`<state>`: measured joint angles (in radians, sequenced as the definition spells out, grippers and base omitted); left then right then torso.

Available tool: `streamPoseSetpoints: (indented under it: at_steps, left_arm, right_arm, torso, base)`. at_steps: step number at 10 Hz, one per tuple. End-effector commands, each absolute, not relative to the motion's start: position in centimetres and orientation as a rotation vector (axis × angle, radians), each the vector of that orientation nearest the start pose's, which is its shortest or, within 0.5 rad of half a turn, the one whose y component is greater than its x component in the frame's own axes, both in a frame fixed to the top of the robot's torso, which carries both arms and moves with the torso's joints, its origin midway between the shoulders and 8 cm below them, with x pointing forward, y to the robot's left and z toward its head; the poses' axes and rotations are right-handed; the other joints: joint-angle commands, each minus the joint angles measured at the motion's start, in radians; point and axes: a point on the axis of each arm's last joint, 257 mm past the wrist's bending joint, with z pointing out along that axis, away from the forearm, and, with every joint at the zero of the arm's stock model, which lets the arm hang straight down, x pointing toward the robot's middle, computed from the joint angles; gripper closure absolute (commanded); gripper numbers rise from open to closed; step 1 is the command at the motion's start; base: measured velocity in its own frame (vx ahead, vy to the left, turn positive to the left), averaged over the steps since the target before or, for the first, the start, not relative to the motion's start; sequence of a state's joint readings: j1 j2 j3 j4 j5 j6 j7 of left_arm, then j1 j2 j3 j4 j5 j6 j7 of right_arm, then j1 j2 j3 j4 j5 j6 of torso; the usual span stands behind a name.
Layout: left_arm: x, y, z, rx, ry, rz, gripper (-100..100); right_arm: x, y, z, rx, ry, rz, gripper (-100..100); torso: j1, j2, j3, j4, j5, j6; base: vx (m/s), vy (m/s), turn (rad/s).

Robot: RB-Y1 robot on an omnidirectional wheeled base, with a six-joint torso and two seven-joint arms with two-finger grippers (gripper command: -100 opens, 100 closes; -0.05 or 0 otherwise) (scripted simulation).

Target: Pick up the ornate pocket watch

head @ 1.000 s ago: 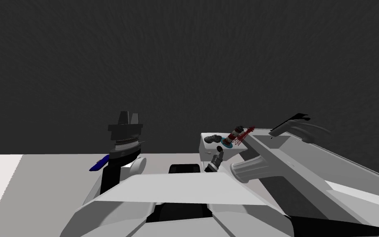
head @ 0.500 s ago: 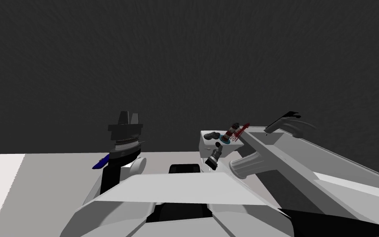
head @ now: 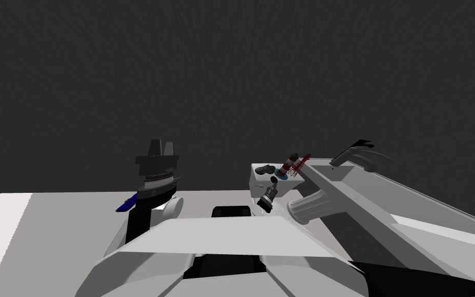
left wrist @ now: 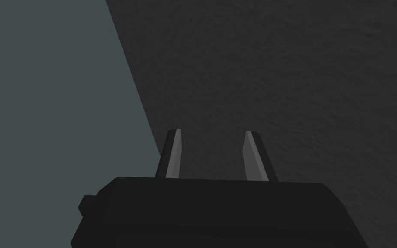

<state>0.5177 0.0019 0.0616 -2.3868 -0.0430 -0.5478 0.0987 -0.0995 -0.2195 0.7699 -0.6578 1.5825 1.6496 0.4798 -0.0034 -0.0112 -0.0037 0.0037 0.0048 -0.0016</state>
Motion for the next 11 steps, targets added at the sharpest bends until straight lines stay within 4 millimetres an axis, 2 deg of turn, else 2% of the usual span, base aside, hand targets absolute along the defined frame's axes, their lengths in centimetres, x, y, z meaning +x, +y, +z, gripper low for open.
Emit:
streamPoseSetpoints:
  at_steps: [1,2,3,4,6,8,9,11]
  left_arm:
    - [30.8,28.5,7.4,-0.537,0.525,-1.331,0]
    - [30.8,28.5,7.4,-0.537,0.525,-1.331,0]
    - [30.8,28.5,7.4,-0.537,0.525,-1.331,0]
    - [30.8,28.5,7.4,-0.538,0.525,-1.331,0]
    - [30.8,28.5,7.4,-0.537,0.525,-1.331,0]
    - [30.8,28.5,7.4,-0.537,0.525,-1.331,0]
    - [30.8,28.5,7.4,-0.537,0.525,-1.331,0]
    - [30.8,28.5,7.4,-0.538,0.525,-1.331,0]
  right_arm:
    - [33.5,-39.0,-34.2,-0.509,1.464,-1.899,100]
    - [33.5,-39.0,-34.2,-0.509,1.464,-1.899,0]
    - [31.4,-37.8,-34.3,-0.496,1.445,-1.894,100]
    - [30.7,-37.9,-34.8,-0.51,1.458,-1.899,100]
    - [27.8,-36.9,-35.1,-0.505,1.452,-1.897,100]
    - [27.4,-37.0,-35.4,-0.512,1.459,-1.9,100]
    - [25.7,-36.5,-35.6,-0.512,1.46,-1.9,100]
    - [24.1,-36.0,-35.7,-0.511,1.461,-1.902,100]
  torso:
    - [0.0,0.0,0.0,0.0,0.0,0.0]
    - [0.0,0.0,0.0,0.0,0.0,0.0]
    - [0.0,0.0,0.0,0.0,0.0,0.0]
    - [-0.001,-0.006,-0.003,-0.001,0.0,0.0]
    - [-0.002,-0.008,-0.005,-0.002,0.0,0.0]
    - [-0.001,-0.007,-0.004,-0.001,0.0,0.0]
    - [-0.001,-0.003,-0.002,-0.001,0.0,0.0]
    - [0.0,-0.006,-0.003,-0.001,0.0,0.0]
  base:
    - [0.0,0.0,0.0]
    - [0.0,0.0,0.0]
    - [0.134,-0.025,0.023]
    - [0.144,-0.033,0.015]
    - [0.122,-0.023,0.012]
    - [0.05,-0.009,0.002]
    - [0.037,-0.012,0.011]
    - [0.099,-0.015,0.006]
